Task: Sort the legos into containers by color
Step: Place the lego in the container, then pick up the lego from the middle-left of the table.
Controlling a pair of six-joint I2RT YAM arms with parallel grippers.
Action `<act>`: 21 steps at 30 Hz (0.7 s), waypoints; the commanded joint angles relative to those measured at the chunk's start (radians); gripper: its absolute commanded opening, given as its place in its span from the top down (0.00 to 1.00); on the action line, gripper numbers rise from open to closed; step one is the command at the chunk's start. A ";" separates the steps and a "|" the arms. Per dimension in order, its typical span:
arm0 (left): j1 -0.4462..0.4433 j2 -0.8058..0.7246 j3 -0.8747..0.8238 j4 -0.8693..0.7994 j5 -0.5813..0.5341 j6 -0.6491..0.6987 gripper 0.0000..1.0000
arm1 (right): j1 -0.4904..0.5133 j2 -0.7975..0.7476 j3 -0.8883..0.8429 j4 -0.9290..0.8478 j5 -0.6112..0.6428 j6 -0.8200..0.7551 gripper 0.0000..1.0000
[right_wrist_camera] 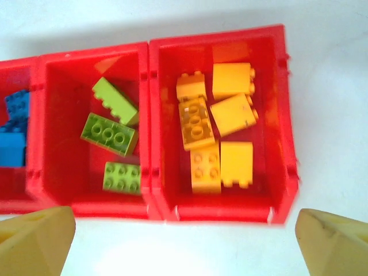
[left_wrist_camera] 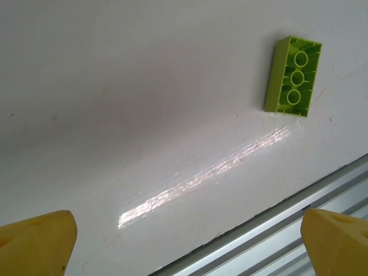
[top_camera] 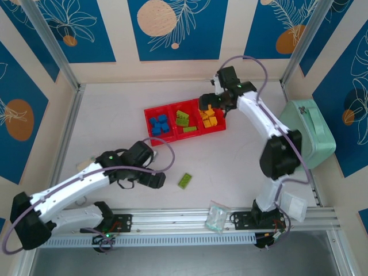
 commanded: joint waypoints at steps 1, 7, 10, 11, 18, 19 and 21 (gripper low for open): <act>-0.042 0.096 0.077 0.103 0.015 0.013 0.00 | -0.029 -0.194 -0.182 0.073 -0.044 0.102 0.01; -0.131 0.375 0.261 0.060 -0.040 0.113 0.07 | -0.103 -0.493 -0.485 0.140 -0.106 0.147 0.01; -0.184 0.512 0.359 0.041 -0.072 0.160 0.09 | -0.135 -0.595 -0.578 0.126 -0.083 0.160 0.01; -0.199 0.554 0.393 0.034 -0.093 0.175 0.09 | -0.150 -0.624 -0.609 0.127 -0.085 0.166 0.01; -0.209 0.751 0.517 -0.029 -0.123 0.180 0.17 | -0.240 -0.752 -0.730 0.121 -0.165 0.180 0.01; -0.208 0.764 0.519 -0.029 -0.127 0.176 0.18 | -0.245 -0.760 -0.735 0.119 -0.169 0.175 0.01; -0.206 0.790 0.524 -0.026 -0.130 0.168 0.18 | -0.258 -0.770 -0.743 0.116 -0.178 0.171 0.01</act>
